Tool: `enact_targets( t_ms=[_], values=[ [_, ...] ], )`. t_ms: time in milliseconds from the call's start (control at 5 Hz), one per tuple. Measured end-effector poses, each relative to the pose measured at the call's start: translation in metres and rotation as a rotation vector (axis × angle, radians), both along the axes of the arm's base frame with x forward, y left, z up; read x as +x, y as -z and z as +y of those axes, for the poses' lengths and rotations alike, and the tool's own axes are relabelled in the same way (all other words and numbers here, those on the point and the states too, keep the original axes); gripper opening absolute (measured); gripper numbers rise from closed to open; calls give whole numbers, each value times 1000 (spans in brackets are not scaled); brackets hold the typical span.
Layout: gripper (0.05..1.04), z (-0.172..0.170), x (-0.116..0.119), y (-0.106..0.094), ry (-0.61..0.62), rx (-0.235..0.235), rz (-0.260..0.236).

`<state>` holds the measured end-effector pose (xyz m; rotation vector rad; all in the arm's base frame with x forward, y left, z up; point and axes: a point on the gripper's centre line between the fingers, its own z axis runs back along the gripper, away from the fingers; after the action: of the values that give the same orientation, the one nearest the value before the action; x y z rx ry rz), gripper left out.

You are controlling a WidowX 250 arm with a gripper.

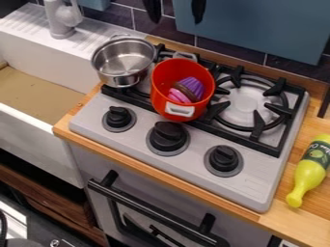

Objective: Move the red pot to the right burner

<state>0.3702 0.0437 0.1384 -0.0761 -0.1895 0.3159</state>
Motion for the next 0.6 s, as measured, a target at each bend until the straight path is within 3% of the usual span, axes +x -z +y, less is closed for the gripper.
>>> enact_targets(
  t_ms=[200,400,600],
  values=[
    [999,-2,-2,12,-11,-8,36],
    [999,-16,-10,29,-139,-17,80],
    [999,-31,-10,35,-225,-15,74]
  ],
)
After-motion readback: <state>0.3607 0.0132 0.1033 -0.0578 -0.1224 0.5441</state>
